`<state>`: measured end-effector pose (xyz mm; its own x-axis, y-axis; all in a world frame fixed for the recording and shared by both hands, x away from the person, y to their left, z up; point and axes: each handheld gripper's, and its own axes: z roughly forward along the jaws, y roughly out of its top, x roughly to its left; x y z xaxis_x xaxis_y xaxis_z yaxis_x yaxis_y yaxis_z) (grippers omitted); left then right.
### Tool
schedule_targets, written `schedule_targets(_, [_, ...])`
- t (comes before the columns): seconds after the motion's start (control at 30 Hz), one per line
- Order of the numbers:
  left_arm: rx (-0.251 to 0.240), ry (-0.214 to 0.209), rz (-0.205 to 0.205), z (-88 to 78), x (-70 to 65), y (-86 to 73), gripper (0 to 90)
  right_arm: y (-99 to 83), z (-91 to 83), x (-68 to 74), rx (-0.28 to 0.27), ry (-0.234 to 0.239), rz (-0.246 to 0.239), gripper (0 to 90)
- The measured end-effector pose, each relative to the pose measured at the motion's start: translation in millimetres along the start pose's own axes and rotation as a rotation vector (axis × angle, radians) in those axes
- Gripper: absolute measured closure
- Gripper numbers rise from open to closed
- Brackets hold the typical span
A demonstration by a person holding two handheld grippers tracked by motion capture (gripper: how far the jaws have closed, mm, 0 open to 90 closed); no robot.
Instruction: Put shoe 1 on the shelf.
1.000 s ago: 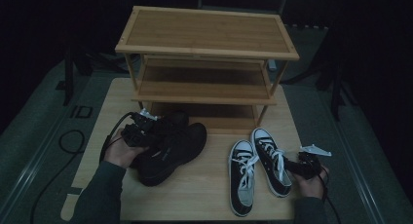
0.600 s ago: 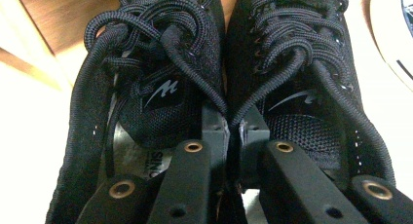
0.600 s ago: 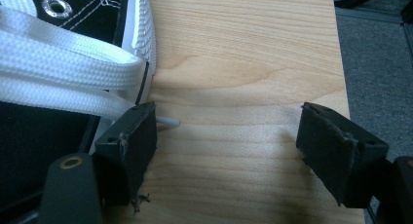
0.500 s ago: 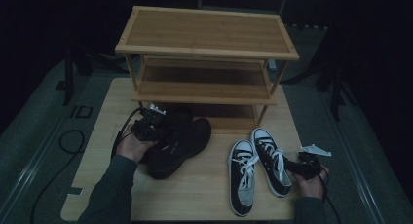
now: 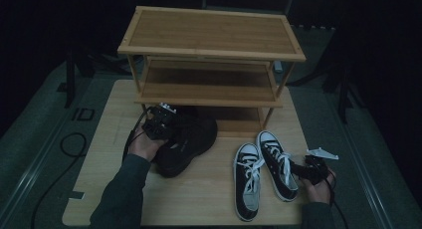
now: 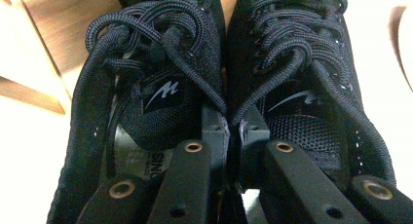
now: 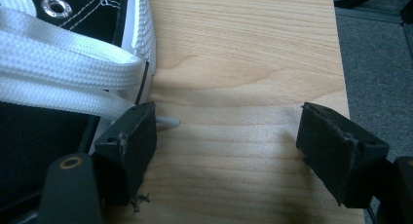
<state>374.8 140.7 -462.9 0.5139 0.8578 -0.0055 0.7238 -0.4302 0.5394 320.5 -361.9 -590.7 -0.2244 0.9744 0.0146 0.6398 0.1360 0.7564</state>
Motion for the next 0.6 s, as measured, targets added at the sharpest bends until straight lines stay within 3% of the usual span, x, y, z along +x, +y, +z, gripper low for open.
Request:
schedule_targets(0.3, [-0.018, 0.050, -0.033, 12.2, -5.8, 12.8, 85.5, 0.0, 0.0, 0.1, 0.001, 0.000, 0.001, 22.3])
schedule_targets(0.6, [-0.021, 0.116, -0.037, 28.4, -17.5, 31.1, 85.4, 0.0, 0.0, 0.1, 0.001, 0.000, 0.001, 22.3])
